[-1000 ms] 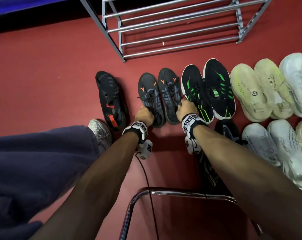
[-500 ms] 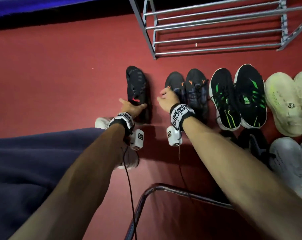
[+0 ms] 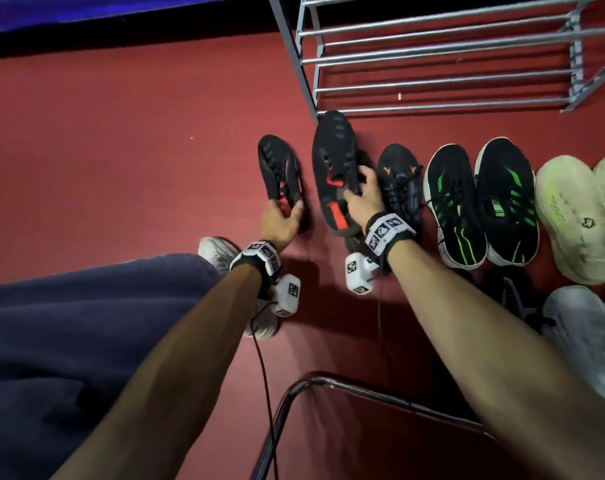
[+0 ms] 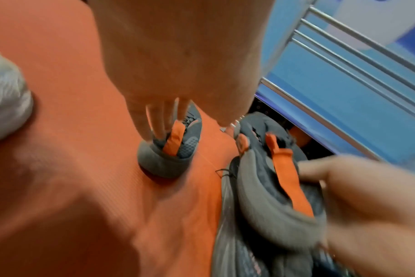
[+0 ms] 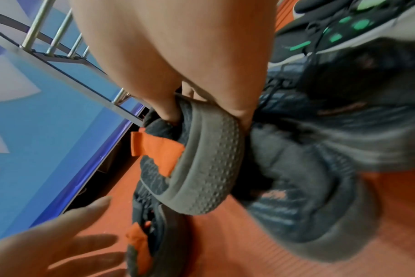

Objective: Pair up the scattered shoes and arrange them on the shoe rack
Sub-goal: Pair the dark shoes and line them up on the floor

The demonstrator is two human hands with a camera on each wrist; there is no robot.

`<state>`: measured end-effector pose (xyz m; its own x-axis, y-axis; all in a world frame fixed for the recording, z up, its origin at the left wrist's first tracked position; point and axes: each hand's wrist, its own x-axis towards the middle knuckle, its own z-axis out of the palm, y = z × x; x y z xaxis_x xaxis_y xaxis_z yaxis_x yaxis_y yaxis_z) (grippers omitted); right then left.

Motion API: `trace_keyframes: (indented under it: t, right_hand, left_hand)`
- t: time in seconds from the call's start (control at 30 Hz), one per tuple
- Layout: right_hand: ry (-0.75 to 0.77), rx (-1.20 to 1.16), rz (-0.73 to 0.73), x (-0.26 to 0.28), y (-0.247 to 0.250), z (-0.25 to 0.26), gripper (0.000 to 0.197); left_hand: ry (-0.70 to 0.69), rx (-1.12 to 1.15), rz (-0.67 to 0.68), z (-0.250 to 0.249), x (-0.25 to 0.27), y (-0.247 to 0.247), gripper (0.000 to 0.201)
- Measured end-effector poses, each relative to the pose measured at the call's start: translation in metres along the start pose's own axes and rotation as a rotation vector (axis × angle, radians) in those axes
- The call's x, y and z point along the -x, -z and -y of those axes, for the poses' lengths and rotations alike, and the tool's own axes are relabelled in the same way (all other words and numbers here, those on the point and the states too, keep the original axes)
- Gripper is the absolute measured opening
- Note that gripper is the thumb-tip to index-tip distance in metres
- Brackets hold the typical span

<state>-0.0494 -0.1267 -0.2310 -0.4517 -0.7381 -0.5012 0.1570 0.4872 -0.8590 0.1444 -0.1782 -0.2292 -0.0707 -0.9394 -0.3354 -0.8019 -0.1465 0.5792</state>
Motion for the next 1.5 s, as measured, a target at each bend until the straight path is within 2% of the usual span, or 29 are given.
trace_keyframes:
  t: [0.1,0.2,0.27,0.37,0.4,0.53,0.6,0.63,0.67,0.7,0.73,0.77,0.8,0.87,0.9,0.97,1.07,1.1,1.17,1.27,1.37,1.4,1.5]
  right_hand:
    - [0.009,-0.003,-0.006,0.001,0.022,-0.012,0.053]
    - [-0.019,-0.106,0.019,0.006,0.035,-0.016,0.052]
    - [-0.027,-0.159,0.022,0.004,0.037,-0.018,0.051]
    - [-0.03,-0.216,0.025,-0.004,0.035,-0.018,0.048]
    - [-0.026,-0.23,0.034,-0.007,0.034,-0.018,0.046]
    - [-0.022,-0.277,0.168,-0.007,0.012,-0.01,0.035]
    - [-0.004,-0.292,0.213,-0.001,-0.009,0.0,0.033]
    - [0.002,-0.295,0.223,0.003,-0.021,0.003,0.032]
    - [0.0,-0.29,0.23,0.007,-0.033,0.007,0.031]
    - [-0.002,-0.28,0.227,0.011,-0.046,0.01,0.03]
    - [-0.003,-0.257,0.217,0.016,-0.058,0.014,0.028]
    - [0.004,-0.231,0.209,0.021,-0.07,0.017,0.026]
    - [0.017,-0.192,0.203,0.025,-0.08,0.021,0.024]
    - [0.046,-0.148,0.24,0.033,-0.096,0.03,0.02]
    - [0.051,-0.14,0.282,0.035,-0.102,0.032,0.02]
    - [0.066,-0.009,0.316,0.032,-0.111,0.029,0.027]
    - [0.174,0.618,0.245,0.019,-0.107,0.004,0.036]
    - [0.21,0.822,0.27,0.016,-0.103,-0.005,0.041]
    - [0.31,1.038,0.348,0.013,-0.095,-0.018,0.053]
    - [0.401,1.049,0.409,0.008,-0.083,-0.025,0.059]
    - [0.359,1.025,0.394,0.008,-0.077,-0.028,0.059]
    - [0.352,1.018,0.379,0.008,-0.077,-0.03,0.058]
    - [0.334,1.008,0.385,-0.001,-0.081,-0.027,0.056]
  left_hand:
    - [0.205,-0.082,-0.155,-0.003,-0.012,-0.009,0.064]
    - [0.367,-0.065,-0.075,0.016,-0.031,-0.018,0.077]
    - [0.367,0.007,0.022,0.033,-0.043,-0.026,0.079]
    - [0.329,0.061,0.038,0.036,-0.04,-0.031,0.043]
    - [0.287,0.055,0.031,0.033,-0.033,-0.029,0.038]
    - [0.182,0.017,0.172,0.023,-0.015,-0.025,0.04]
    - [0.122,-0.076,0.09,0.017,-0.012,-0.016,0.045]
    - [0.121,-0.045,0.006,0.012,-0.01,-0.008,0.047]
    - [0.121,0.098,-0.046,0.008,-0.01,0.0,0.055]
    - [0.15,0.328,-0.025,0.002,-0.009,0.008,0.067]
    - [0.18,0.554,0.074,-0.005,-0.007,0.017,0.078]
    - [0.177,0.729,0.187,-0.01,-0.004,0.025,0.079]
    - [0.151,0.795,0.246,-0.016,-0.001,0.035,0.073]
    - [0.118,0.722,0.131,-0.015,0.002,0.047,0.05]
    - [0.119,0.672,0.012,-0.007,-0.001,0.052,0.042]
    - [0.122,0.602,-0.159,0.011,-0.011,0.06,0.035]
    - [0.206,0.559,-0.226,0.033,-0.028,0.069,0.039]
    - [0.226,0.546,-0.228,0.039,-0.033,0.068,0.04]
    - [0.233,0.48,-0.215,0.045,-0.039,0.063,0.039]
    - [0.284,0.49,-0.14,0.042,-0.052,0.053,0.028]
    - [0.295,0.547,-0.06,0.031,-0.066,0.045,0.018]
    - [0.287,0.509,-0.048,0.029,-0.07,0.042,0.02]
    - [0.288,0.282,-0.011,0.048,-0.087,0.03,0.045]
